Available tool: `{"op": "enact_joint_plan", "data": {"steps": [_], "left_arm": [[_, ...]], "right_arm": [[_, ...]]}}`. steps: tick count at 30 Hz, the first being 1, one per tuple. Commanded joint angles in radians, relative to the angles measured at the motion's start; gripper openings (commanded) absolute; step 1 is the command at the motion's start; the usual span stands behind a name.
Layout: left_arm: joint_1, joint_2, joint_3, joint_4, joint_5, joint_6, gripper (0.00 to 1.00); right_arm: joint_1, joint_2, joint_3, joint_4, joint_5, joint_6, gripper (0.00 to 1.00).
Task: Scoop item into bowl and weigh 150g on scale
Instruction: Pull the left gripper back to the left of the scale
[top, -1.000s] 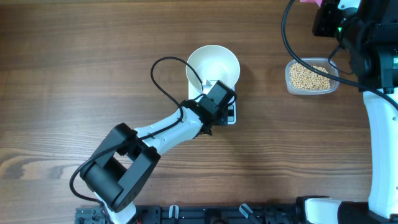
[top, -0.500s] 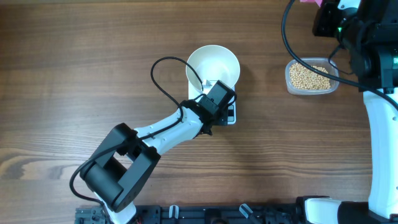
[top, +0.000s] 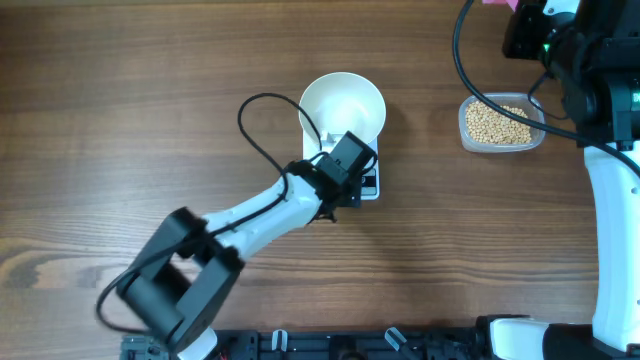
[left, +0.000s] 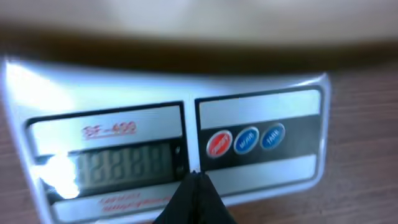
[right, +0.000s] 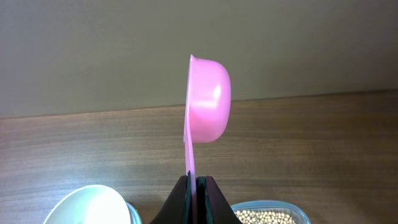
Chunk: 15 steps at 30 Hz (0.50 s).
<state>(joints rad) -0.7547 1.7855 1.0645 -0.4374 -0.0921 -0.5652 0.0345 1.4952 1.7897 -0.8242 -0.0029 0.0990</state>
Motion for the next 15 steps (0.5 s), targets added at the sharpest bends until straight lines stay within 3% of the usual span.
{"op": "enact_joint_plan", "data": {"steps": [1, 5, 15], "left_arm": [[0.0, -0.22, -0.004, 0.006, -0.002, 0.004, 0.04], [0.006, -0.402, -0.004, -0.002, -0.023, 0.005, 0.13], [0.218, -0.597, -0.004, -0.257, -0.045, 0.004, 0.17]], "right_arm": [[0.0, 0.009, 0.014, 0.003, 0.005, -0.018, 0.04], [0.0, 0.009, 0.014, -0.006, 0.005, -0.018, 0.04], [0.0, 0.009, 0.015, -0.008, 0.002, -0.018, 0.04]]}}
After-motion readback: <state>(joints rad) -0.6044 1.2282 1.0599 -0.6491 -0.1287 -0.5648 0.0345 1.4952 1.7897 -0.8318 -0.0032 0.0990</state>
